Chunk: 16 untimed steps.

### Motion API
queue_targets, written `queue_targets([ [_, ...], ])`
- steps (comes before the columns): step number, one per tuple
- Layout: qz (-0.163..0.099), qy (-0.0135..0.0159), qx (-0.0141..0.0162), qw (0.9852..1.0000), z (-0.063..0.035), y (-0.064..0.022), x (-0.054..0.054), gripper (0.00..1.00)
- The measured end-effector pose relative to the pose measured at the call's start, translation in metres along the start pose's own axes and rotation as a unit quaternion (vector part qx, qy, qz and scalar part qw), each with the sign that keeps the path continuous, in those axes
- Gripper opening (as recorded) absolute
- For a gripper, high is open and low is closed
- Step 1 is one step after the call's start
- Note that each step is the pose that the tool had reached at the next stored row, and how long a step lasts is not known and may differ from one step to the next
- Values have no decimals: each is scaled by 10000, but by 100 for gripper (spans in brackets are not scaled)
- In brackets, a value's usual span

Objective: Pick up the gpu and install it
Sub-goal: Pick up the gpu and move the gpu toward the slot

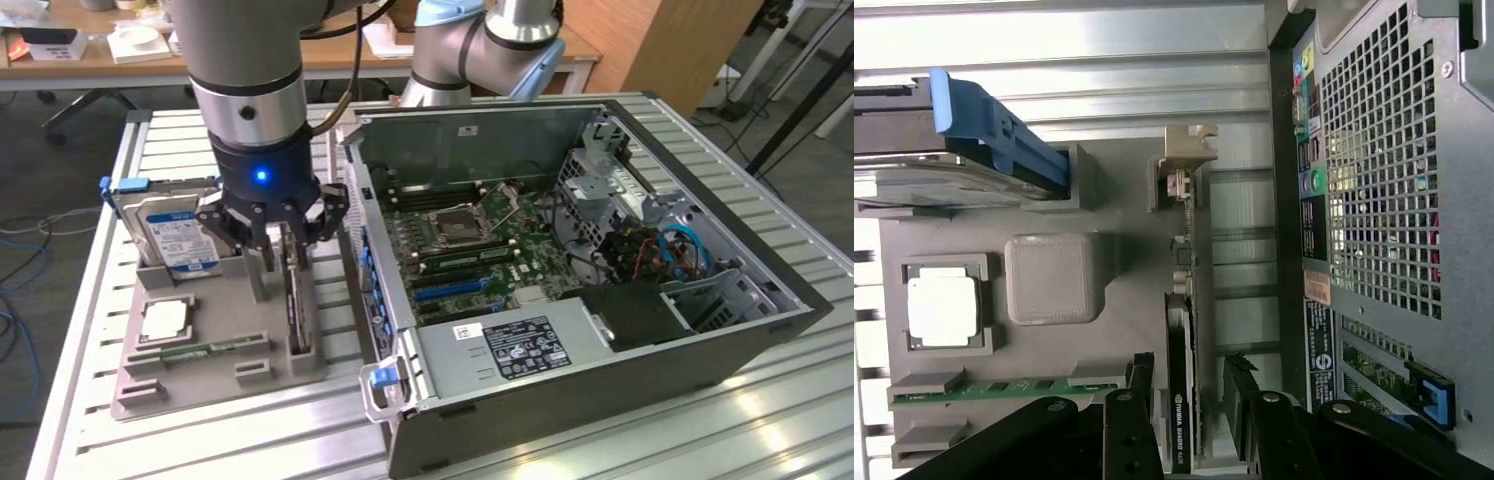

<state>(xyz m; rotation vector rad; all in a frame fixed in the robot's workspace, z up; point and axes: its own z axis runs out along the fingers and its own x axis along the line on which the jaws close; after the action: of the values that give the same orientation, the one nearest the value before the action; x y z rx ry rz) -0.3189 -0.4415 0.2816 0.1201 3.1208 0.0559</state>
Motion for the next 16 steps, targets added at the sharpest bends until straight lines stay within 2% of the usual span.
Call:
queue_targets([
  [4, -1, 0, 1, 10000, 0, -3, 1, 42],
  [8, 0, -1, 1, 10000, 7, -48, -2, 42],
  [16, 0, -1, 1, 10000, 136, -71, 2, 42],
])
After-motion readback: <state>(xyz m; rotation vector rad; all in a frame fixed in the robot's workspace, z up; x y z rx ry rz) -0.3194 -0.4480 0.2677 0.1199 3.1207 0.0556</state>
